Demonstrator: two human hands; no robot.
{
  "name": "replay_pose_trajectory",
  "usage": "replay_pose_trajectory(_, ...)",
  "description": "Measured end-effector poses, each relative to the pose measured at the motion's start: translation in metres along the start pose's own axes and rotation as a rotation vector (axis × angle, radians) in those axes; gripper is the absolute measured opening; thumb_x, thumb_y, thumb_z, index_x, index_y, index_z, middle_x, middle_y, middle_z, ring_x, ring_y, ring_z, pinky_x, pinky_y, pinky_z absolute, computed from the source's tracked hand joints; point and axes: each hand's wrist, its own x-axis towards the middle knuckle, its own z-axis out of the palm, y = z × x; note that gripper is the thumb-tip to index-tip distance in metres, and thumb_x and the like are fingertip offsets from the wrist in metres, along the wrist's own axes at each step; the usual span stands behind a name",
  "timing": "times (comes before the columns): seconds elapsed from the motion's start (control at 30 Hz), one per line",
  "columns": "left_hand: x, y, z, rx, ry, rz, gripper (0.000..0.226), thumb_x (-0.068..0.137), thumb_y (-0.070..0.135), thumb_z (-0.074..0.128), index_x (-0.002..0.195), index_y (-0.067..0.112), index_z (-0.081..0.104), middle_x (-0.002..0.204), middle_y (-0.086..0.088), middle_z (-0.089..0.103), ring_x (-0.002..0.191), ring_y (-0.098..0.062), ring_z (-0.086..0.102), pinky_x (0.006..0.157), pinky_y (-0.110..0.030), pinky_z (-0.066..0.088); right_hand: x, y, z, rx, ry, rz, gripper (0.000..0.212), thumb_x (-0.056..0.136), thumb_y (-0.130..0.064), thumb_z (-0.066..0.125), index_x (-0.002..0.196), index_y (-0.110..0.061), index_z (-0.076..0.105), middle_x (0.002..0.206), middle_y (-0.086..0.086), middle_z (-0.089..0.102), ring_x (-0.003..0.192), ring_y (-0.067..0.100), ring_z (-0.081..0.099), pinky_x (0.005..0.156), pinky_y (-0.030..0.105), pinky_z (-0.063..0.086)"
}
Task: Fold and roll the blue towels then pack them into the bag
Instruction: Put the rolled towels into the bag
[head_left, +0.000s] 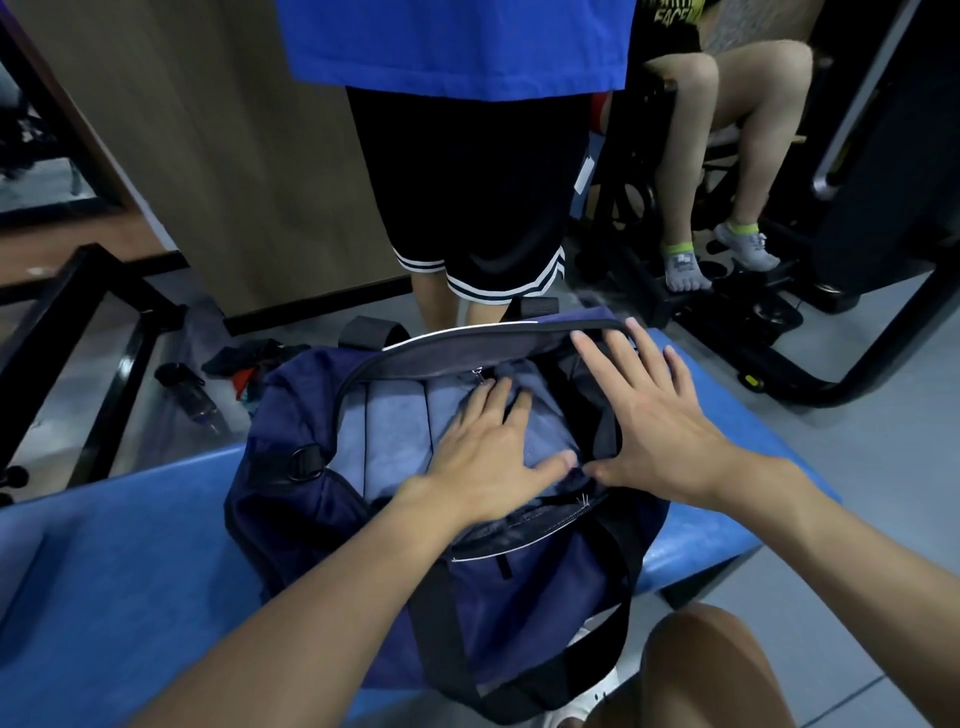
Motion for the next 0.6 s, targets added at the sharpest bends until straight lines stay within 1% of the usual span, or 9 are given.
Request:
replay_pose_trajectory(0.07,-0.001,-0.004,0.004,0.098,0.011,0.024,0.098,0.085,0.082,0.033,0.159,0.022,0.008,0.167,-0.004,-0.001,0.153,-0.021,-0.007,0.123,-0.042,-0.001,0.000,-0.001,0.000,-0.001,-0.002,-0.001,0.136,0.065,-0.048,0.078,0.136,-0.048,-0.039,0.159,-0.005,-0.010,0.143,0.015,-0.032,0.119,0.055,-0.002)
replay_pose_trajectory(0.13,-0.001,-0.010,0.006,0.167,0.031,0.041,0.098,0.083,0.085,0.028,0.158,0.027,0.006,0.167,-0.007,0.002,0.153,-0.024,0.000,0.123,-0.045,0.003,0.000,0.000,0.000,0.001,-0.001,-0.002,0.137,0.065,-0.048,0.079,0.136,-0.048,-0.039,0.159,-0.006,-0.010,0.143,0.015,-0.032,0.119,0.055,-0.002)
replay_pose_trajectory(0.2,-0.002,-0.017,0.006,0.188,0.047,0.068,0.091,0.084,0.084,0.026,0.157,0.034,0.005,0.167,-0.007,0.002,0.153,-0.027,0.007,0.122,-0.046,0.009,0.000,0.000,0.001,0.003,0.001,-0.005,0.138,0.065,-0.048,0.080,0.136,-0.048,-0.038,0.158,-0.006,-0.009,0.143,0.015,-0.031,0.119,0.054,-0.003)
replay_pose_trajectory(0.27,-0.003,-0.022,0.004,0.198,0.042,0.099,0.083,0.088,0.078,0.030,0.156,0.039,0.005,0.167,-0.005,0.002,0.152,-0.030,0.010,0.121,-0.046,0.013,0.000,0.000,0.001,0.006,0.005,-0.008,0.138,0.065,-0.047,0.080,0.137,-0.048,-0.038,0.159,-0.005,-0.009,0.144,0.015,-0.031,0.119,0.054,-0.004)
replay_pose_trajectory(0.33,-0.002,-0.024,0.001,0.220,0.016,0.093,0.082,0.089,0.077,0.032,0.157,0.037,0.008,0.167,-0.002,0.002,0.152,-0.030,0.011,0.121,-0.045,0.014,0.000,0.001,0.002,0.000,0.007,-0.005,0.138,0.065,-0.047,0.080,0.137,-0.048,-0.037,0.158,-0.006,-0.009,0.144,0.015,-0.030,0.120,0.054,-0.003)
replay_pose_trajectory(0.43,-0.001,-0.022,-0.002,0.180,-0.019,0.064,0.086,0.085,0.083,0.022,0.157,0.037,0.010,0.167,0.000,0.003,0.153,-0.027,0.009,0.122,-0.047,0.012,0.000,0.002,0.002,0.006,0.009,-0.004,0.135,0.065,-0.048,0.080,0.141,-0.045,-0.033,0.158,-0.007,-0.009,0.144,0.015,-0.029,0.120,0.054,-0.002)
replay_pose_trajectory(0.5,-0.001,-0.019,-0.001,0.169,-0.021,0.051,0.081,0.088,0.080,0.017,0.157,0.038,0.011,0.167,0.001,0.004,0.153,-0.026,0.009,0.122,-0.047,0.011,-0.001,0.003,0.003,0.005,0.011,-0.004,0.134,0.066,-0.048,0.079,0.142,-0.044,-0.031,0.158,-0.007,-0.008,0.144,0.015,-0.028,0.120,0.054,-0.002)
replay_pose_trajectory(0.6,-0.001,-0.021,0.002,0.192,-0.020,0.051,0.075,0.092,0.075,0.016,0.157,0.037,0.011,0.167,0.001,0.005,0.153,-0.027,0.009,0.122,-0.047,0.011,-0.003,0.004,0.005,0.004,0.009,-0.002,0.134,0.066,-0.049,0.079,0.142,-0.044,-0.031,0.157,-0.009,-0.009,0.145,0.016,-0.027,0.120,0.054,-0.001)
